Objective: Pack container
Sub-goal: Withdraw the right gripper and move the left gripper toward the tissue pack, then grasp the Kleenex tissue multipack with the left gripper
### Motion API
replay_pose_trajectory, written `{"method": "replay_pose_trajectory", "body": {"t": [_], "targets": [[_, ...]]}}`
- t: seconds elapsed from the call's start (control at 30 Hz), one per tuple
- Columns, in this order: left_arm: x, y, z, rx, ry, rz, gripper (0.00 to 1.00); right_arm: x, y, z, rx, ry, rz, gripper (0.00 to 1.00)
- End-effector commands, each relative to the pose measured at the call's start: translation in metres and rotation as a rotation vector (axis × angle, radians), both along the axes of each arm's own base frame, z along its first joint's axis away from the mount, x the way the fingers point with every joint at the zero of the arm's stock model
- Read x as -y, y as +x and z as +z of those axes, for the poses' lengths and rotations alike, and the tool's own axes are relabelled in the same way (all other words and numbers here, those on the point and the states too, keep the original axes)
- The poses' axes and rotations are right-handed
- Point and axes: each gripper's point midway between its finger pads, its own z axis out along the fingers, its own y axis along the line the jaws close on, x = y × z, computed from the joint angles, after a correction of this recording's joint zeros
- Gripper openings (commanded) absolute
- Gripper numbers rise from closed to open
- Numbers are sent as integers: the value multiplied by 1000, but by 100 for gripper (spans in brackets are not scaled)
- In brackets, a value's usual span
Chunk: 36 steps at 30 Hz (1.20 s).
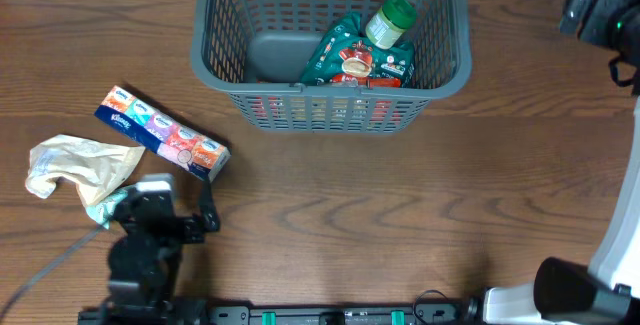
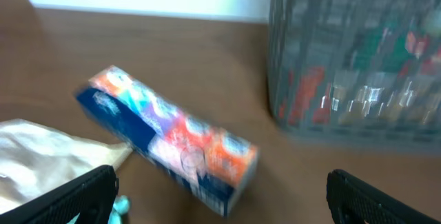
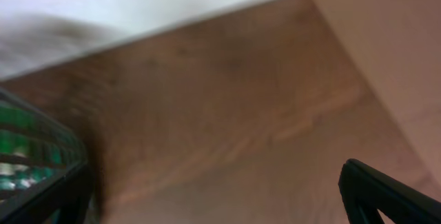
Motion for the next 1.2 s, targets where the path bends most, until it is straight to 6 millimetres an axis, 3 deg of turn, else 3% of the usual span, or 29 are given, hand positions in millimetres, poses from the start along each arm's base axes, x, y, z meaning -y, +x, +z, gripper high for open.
{"method": "replay_pose_trajectory", "body": {"t": [0.0, 0.2, 0.37, 0.57, 0.73, 0.97, 1.17], "targets": [[-10, 7, 43, -29, -17, 78, 98, 10, 1, -31, -80, 83, -47, 99], [-8, 30, 88, -253, 17, 81, 98, 16, -1, -81, -246, 146, -61, 99], [-7, 39, 94, -481, 58, 77, 98, 9, 3, -121, -368, 223, -39, 99], [-4, 57, 69, -603, 69, 72, 98, 9, 4, -155, -472, 259, -43, 99], [-8, 72, 56, -638, 39, 120, 98, 8, 3, -167, -511, 266, -34, 99], [-70, 91, 29, -618, -331, 651, 98, 9, 4, -167, -512, 255, -15, 99], [-91, 107, -21, -730, -416, 790, 99, 8, 5, -167, -513, 253, -10, 99]]}}
